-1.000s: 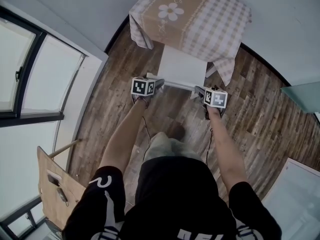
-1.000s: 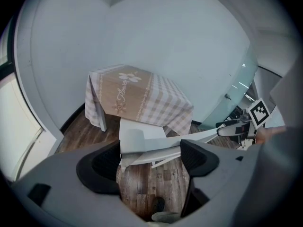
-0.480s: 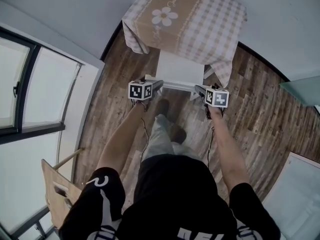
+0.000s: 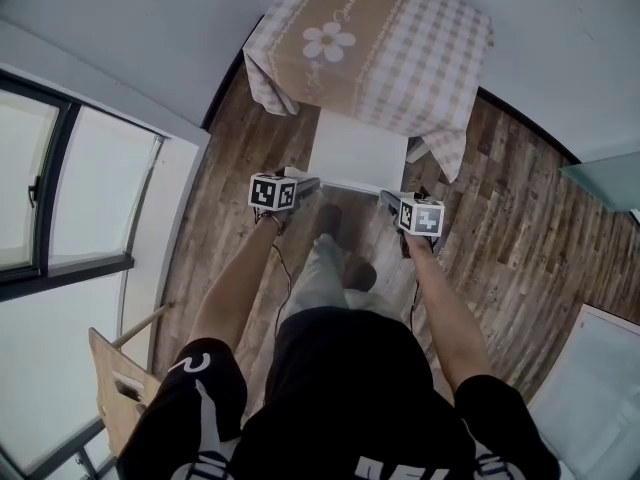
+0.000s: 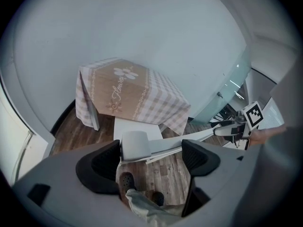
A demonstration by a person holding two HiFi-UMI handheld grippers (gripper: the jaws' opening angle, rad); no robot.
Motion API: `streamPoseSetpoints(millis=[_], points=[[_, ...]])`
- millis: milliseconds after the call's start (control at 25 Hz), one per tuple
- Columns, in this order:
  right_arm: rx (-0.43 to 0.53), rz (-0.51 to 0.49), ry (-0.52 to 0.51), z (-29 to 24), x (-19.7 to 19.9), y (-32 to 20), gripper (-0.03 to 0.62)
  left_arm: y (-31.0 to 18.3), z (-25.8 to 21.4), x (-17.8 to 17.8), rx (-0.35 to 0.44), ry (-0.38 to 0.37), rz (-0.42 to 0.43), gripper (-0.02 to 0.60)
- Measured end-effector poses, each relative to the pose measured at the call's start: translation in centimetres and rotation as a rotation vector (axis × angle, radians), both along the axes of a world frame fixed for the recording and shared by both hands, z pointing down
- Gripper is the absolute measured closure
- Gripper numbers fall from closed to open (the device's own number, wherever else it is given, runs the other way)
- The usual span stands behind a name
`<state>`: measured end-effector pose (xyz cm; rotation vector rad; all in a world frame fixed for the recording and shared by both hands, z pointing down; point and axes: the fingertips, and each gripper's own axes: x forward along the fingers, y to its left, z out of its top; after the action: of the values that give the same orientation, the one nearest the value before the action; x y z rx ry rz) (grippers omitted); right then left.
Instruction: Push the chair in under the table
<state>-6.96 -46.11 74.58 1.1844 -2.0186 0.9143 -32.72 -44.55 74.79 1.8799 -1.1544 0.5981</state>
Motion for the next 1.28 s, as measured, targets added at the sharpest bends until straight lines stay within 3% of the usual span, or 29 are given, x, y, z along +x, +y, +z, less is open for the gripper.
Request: streamPoseSetpoints(millis=[480,1280], points=[[-0.004,0.028,0.003,-0.9,-1.2,-3.2,0.102,-3.6,-0.9,-1.5,0.022,-0.111,-0.060,0.178],[-0.027,0.043,0.000,-0.7,-2.0,-10.4,0.100,-11.4,-1.0,-2.4,0.009,-0.130,-0.033,0.178]])
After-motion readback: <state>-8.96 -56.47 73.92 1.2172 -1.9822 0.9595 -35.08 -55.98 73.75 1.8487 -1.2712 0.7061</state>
